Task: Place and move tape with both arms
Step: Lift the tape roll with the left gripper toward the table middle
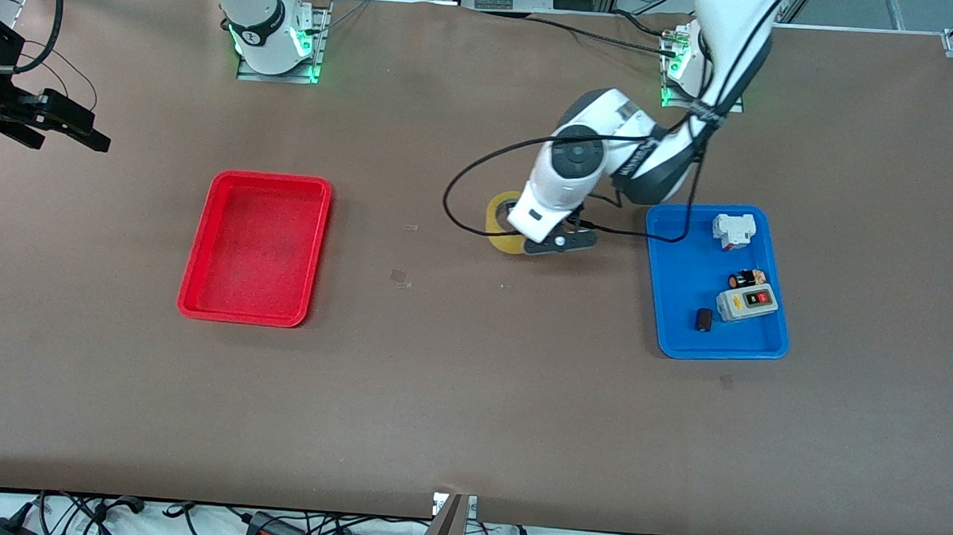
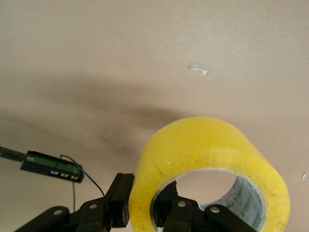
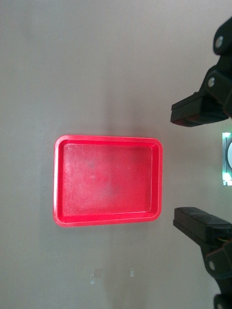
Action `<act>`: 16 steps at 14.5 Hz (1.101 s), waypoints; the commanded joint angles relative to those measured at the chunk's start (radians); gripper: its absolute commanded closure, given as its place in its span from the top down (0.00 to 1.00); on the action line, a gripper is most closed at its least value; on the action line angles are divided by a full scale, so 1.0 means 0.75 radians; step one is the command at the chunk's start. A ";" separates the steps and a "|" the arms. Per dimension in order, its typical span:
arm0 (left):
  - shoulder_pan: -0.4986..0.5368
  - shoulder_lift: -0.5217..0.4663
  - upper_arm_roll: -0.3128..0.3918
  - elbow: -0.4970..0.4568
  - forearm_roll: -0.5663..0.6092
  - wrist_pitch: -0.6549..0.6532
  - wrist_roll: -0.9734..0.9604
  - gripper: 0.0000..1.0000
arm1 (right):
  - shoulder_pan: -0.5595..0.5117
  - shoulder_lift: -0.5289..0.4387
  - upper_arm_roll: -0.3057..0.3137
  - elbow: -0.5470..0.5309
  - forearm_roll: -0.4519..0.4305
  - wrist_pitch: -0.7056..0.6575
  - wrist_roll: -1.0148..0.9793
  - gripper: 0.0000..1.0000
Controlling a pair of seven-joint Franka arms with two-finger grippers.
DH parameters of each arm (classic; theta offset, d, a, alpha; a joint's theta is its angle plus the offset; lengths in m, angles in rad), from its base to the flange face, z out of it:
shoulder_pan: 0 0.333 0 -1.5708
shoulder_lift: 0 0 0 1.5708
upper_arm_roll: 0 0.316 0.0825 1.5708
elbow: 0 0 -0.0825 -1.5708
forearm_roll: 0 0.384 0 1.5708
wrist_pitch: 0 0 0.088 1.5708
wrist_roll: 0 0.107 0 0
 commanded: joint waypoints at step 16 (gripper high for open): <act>-0.025 0.331 -0.001 0.451 0.238 -0.037 -0.330 1.00 | 0.047 0.005 0.011 0.008 0.000 0.043 0.016 0.98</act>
